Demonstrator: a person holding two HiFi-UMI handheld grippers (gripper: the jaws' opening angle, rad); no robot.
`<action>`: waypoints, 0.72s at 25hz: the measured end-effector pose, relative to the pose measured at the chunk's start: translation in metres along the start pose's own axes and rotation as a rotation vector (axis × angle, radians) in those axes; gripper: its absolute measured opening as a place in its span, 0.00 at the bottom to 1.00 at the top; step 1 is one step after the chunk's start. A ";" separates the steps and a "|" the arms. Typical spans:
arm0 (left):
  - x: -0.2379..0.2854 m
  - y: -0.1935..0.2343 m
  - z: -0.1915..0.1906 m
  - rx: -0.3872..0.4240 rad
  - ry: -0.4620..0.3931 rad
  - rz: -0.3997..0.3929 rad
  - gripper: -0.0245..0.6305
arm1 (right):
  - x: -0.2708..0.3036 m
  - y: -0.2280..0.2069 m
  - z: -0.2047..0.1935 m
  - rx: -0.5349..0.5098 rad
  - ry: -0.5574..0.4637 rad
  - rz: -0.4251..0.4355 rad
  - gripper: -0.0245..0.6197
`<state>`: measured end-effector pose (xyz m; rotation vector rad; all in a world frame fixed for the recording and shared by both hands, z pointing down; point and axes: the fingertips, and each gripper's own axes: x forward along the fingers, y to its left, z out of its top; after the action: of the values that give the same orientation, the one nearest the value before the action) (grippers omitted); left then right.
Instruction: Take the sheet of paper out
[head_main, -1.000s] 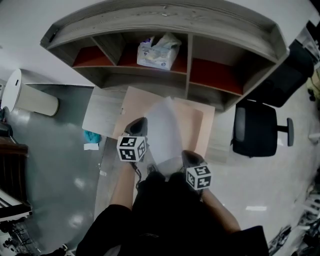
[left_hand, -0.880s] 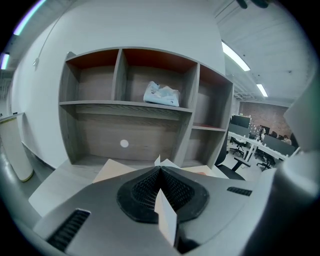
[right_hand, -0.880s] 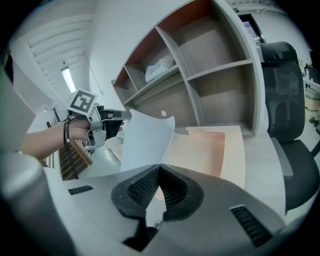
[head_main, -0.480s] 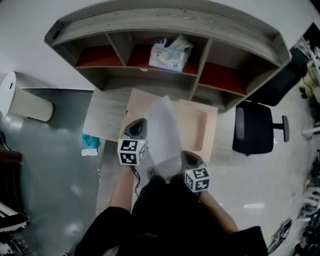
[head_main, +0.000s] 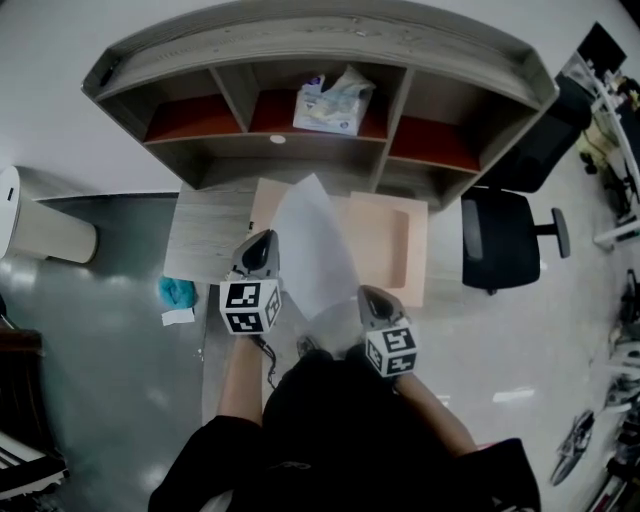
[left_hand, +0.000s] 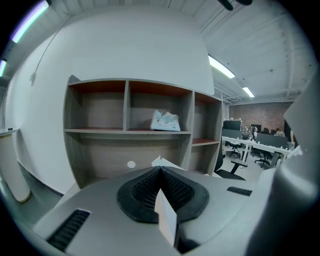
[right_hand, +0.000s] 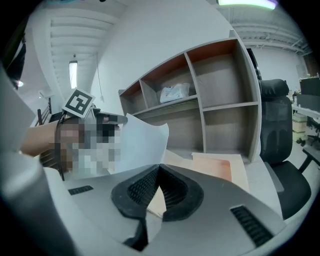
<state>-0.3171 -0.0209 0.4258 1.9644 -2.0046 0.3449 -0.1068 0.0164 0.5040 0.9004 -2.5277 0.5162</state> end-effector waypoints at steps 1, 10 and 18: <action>-0.003 0.001 0.002 0.005 -0.005 -0.001 0.10 | -0.002 0.001 0.001 0.000 -0.007 -0.009 0.06; -0.023 0.001 0.020 0.020 -0.057 -0.020 0.10 | -0.013 0.017 0.007 -0.034 -0.047 -0.051 0.06; -0.038 0.001 0.020 0.020 -0.067 -0.011 0.10 | -0.021 0.028 0.009 -0.049 -0.045 -0.034 0.06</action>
<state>-0.3183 0.0069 0.3932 2.0232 -2.0384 0.3008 -0.1132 0.0431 0.4803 0.9449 -2.5494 0.4267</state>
